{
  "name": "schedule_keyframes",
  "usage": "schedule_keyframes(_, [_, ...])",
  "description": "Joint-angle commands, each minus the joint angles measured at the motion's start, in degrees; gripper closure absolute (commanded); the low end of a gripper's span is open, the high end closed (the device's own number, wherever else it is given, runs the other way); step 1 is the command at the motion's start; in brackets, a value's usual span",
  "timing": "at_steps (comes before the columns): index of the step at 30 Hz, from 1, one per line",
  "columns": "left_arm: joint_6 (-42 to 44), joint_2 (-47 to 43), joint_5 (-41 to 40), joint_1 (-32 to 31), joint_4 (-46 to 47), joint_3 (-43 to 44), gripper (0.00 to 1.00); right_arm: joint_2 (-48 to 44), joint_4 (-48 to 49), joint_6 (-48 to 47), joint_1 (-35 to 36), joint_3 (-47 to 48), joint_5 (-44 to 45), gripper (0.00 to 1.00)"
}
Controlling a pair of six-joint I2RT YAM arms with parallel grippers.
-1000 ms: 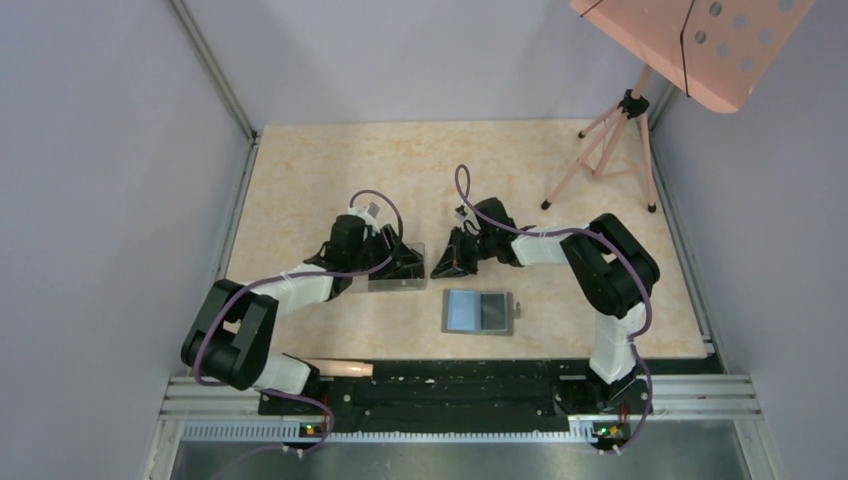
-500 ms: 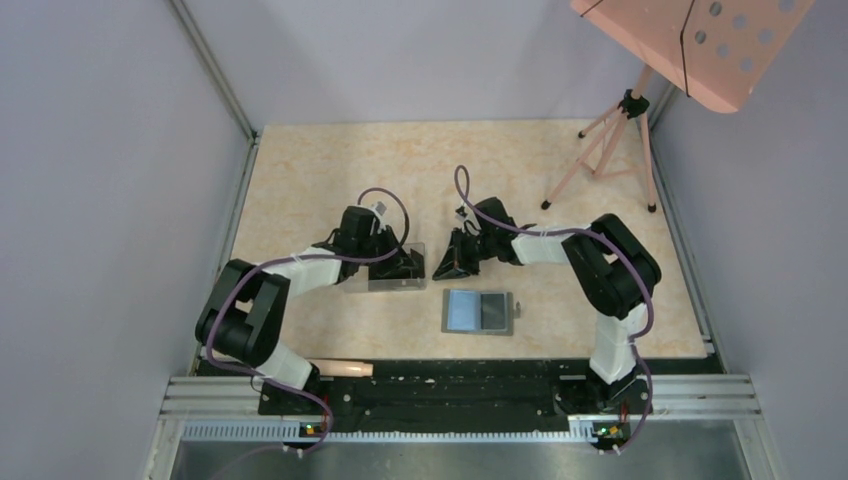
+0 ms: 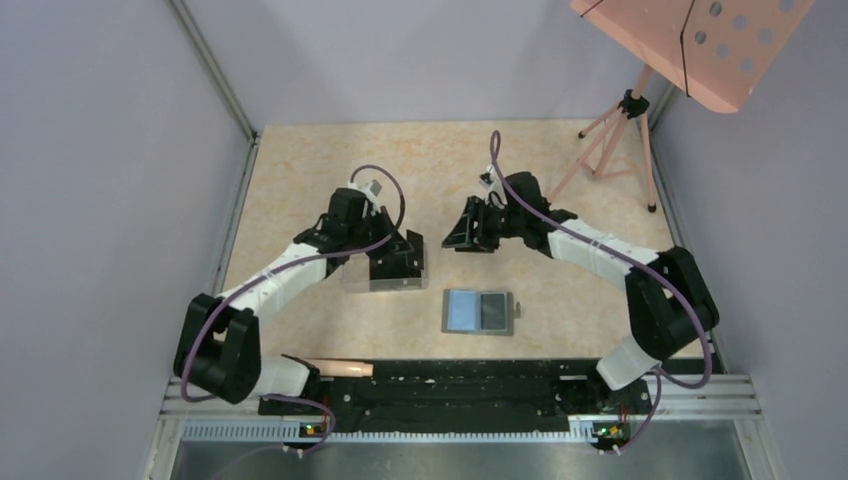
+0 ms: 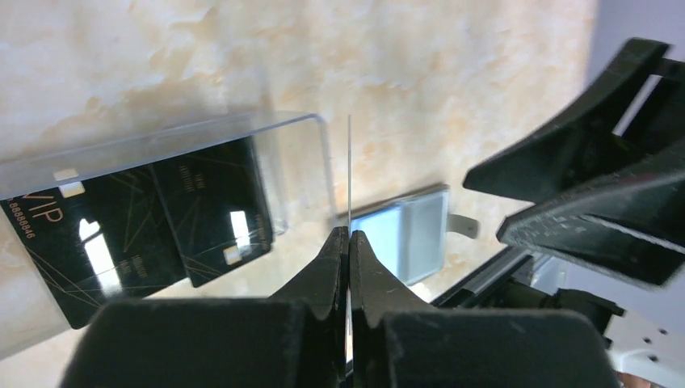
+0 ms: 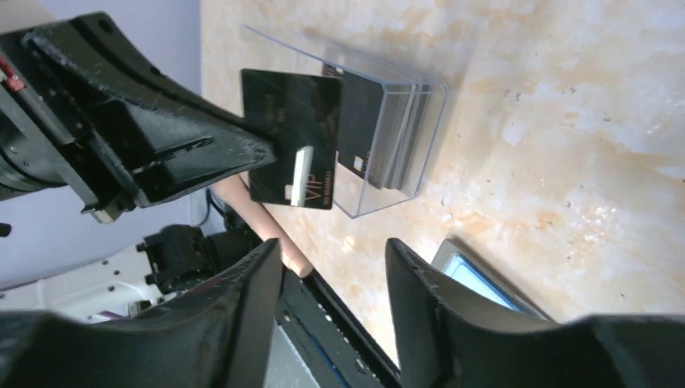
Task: Put the credit cards into the card holder
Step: Pick up the credit card from the storage box.
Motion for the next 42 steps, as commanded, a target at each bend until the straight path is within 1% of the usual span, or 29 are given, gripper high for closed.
schedule_keyframes(1, [0.52, -7.65, 2.61, -0.13, 0.68, 1.95, 1.0, -9.14, -1.1, -2.41, -1.83, -3.18, 0.88, 0.44])
schedule_keyframes(4, [-2.58, -10.79, 7.73, -0.15, 6.08, -0.97, 1.0, -14.08, -0.37, -2.63, -3.02, -6.8, -1.58, 0.35])
schedule_keyframes(6, [-6.17, -12.18, 11.94, -0.24, 12.49, -3.83, 1.0, -16.94, 1.43, -1.89, -3.69, -9.5, -5.1, 0.33])
schedule_keyframes(8, [-9.67, -12.76, 16.31, -0.53, 19.66, -7.02, 1.0, -19.48, 5.82, 0.28, -4.05, -12.67, -9.07, 0.31])
schedule_keyframes(9, [-11.34, -12.82, 18.84, -0.7, 22.63, -8.12, 1.0, -20.84, 8.74, 1.93, -4.16, -14.36, -11.25, 0.31])
schedule_keyframes(12, [-15.02, -12.6, 22.63, -1.66, 30.86, -10.56, 1.0, -21.86, 18.38, 8.41, -4.13, -18.53, -17.43, 0.32])
schedule_keyframes(14, [-16.89, -12.28, 24.26, -2.48, 34.49, -11.49, 1.0, -22.05, 24.13, 11.56, -4.18, -20.51, -19.69, 0.34])
schedule_keyframes(17, [-18.3, -11.61, 25.43, -4.12, 37.36, -11.91, 1.0, -21.49, 31.11, 15.39, -4.22, -22.39, -21.16, 0.38])
schedule_keyframes(18, [-18.29, -11.19, 25.33, -5.46, 37.74, -11.69, 1.0, -20.24, 33.66, 16.96, -4.18, -22.6, -22.15, 0.41])
schedule_keyframes(20, [-18.32, -10.53, 24.75, -6.61, 37.95, -11.44, 1.0, -19.36, 38.31, 19.76, -4.16, -23.19, -22.69, 0.44])
schedule_keyframes(22, [-18.45, -9.78, 24.34, -7.79, 38.29, -11.45, 1.0, -18.15, 44.66, 24.12, -4.17, -24.13, -23.06, 0.5])
schedule_keyframes(25, [-18.82, -8.84, 23.4, -8.77, 39.06, -11.8, 1.0, -16.25, 52.16, 28.86, -4.05, -24.78, -23.76, 0.62])
schedule_keyframes(26, [-18.88, -8.7, 22.93, -9.04, 39.27, -11.96, 1.0, -15.67, 53.56, 29.75, -4.07, -25.11, -24.05, 0.67])
schedule_keyframes(29, [-19.04, -8.22, 22.29, -9.32, 39.48, -12.29, 1.0, -15.06, 57.0, 31.9, -4.05, -26.25, -24.28, 0.95])
schedule_keyframes(30, [-18.97, -8.19, 22.15, -9.34, 39.42, -12.38, 1.0, -15.16, 57.29, 32.03, -4.13, -26.58, -24.26, 1.0])
schedule_keyframes(31, [-18.84, -8.22, 21.94, -9.28, 39.16, -12.53, 0.98, -15.41, 57.1, 31.94, -4.1, -26.9, -24.12, 1.0])
schedule_keyframes(33, [-17.97, -8.45, 21.3, -9.28, 37.93, -12.66, 0.9, -15.93, 55.06, 30.47, -4.07, -27.22, -23.78, 1.0])
schedule_keyframes(35, [-16.64, -8.72, 20.45, -9.28, 35.81, -12.68, 0.78, -16.63, 51.15, 27.69, -4.09, -27.11, -23.73, 1.0])
schedule_keyframes(38, [-14.86, -9.33, 18.86, -9.32, 31.87, -12.98, 0.64, -17.87, 43.42, 22.49, -4.09, -26.45, -23.13, 1.0])
schedule_keyframes(40, [-13.76, -9.6, 17.41, -9.32, 29.4, -13.5, 0.6, -18.69, 35.51, 18.02, -4.07, -25.66, -22.1, 1.0])
schedule_keyframes(42, [-13.35, -10.05, 15.99, -9.29, 28.29, -14.74, 0.54, -19.64, 28.09, 12.47, -4.09, -25.13, -20.25, 1.0])
